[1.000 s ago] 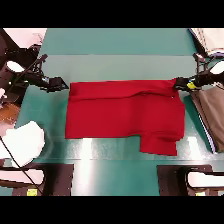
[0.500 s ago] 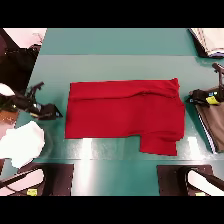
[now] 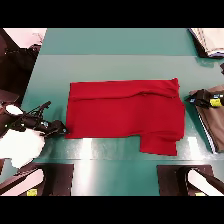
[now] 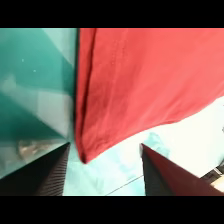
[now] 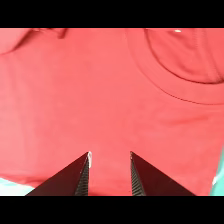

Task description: Fold the shirts.

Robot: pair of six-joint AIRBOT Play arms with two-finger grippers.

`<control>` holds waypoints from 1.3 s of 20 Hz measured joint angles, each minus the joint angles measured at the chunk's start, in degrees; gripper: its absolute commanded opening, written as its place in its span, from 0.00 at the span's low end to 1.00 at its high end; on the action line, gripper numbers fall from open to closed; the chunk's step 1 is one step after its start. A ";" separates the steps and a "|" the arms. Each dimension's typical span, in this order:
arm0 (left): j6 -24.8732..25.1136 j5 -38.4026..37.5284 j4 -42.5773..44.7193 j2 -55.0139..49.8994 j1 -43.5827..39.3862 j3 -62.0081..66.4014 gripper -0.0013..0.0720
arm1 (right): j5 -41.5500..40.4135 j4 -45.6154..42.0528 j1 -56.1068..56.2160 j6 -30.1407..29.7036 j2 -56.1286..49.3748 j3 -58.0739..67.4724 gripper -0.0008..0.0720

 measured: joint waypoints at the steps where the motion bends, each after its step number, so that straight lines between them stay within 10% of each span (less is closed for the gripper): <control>1: 0.17 0.85 -0.28 -0.02 0.00 -0.35 0.48 | 0.02 0.13 -0.07 -0.07 0.04 -0.04 0.41; 3: 0.42 2.19 -0.87 -0.02 -0.07 -0.90 0.47 | 0.09 0.61 -0.11 -0.22 0.09 -0.09 0.41; 6: 1.18 4.52 -1.42 -0.07 -0.17 -1.20 0.05 | 0.11 0.92 -0.17 -0.28 0.11 -0.11 0.41; 12: 2.89 4.85 -4.04 0.02 -3.96 0.13 0.05 | 3.02 -2.34 -1.64 -0.39 0.87 -1.79 0.41; 15: 2.97 4.31 -4.50 0.04 -4.70 2.62 0.05 | 5.18 -6.36 -5.29 -0.37 4.09 -8.33 0.73; 26: 3.08 4.04 -5.35 0.04 -5.09 6.60 0.05 | 2.93 -8.76 -4.07 -2.12 14.73 -30.05 0.58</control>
